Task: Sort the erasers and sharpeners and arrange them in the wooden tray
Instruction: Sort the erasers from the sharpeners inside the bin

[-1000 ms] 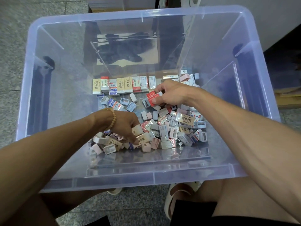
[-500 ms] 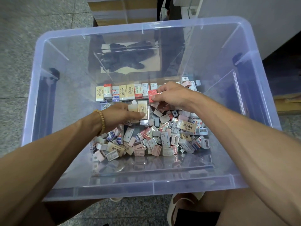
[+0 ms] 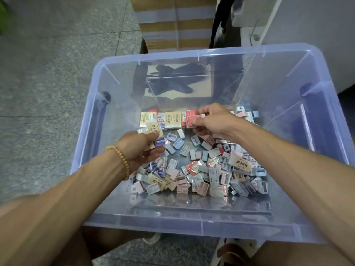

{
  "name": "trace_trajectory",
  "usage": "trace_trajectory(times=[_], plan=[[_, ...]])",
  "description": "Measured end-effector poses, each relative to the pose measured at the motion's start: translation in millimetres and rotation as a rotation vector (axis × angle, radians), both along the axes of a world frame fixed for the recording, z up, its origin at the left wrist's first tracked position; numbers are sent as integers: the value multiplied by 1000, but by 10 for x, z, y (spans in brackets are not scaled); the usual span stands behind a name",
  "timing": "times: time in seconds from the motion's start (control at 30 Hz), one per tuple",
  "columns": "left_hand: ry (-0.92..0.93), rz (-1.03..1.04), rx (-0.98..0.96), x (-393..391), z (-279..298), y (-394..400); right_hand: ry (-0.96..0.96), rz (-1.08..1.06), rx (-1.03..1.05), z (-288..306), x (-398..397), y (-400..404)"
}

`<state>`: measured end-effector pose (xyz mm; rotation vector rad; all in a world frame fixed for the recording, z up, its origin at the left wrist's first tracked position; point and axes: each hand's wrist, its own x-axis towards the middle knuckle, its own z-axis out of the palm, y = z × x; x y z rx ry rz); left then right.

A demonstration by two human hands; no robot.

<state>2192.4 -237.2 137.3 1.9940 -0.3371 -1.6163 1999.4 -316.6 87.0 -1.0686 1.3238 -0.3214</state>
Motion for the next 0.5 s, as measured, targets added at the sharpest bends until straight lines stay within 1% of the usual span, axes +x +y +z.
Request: trace_trajectory(times=[0.1, 0.23, 0.3, 0.37, 0.5], plan=[[-13, 33, 25, 74, 88, 138, -15, -31, -25, -33, 369, -100], [3, 53, 25, 113, 160, 223, -45, 22, -3, -84, 916, -128], [12, 47, 5, 127, 153, 227, -1, 54, -34, -111, 1126, -138], [18, 53, -4, 141, 148, 216, 89, 76, -103, -135, 1267, -151], [37, 72, -9, 140, 172, 179, 166, 27, -190, -198, 1330, -123]])
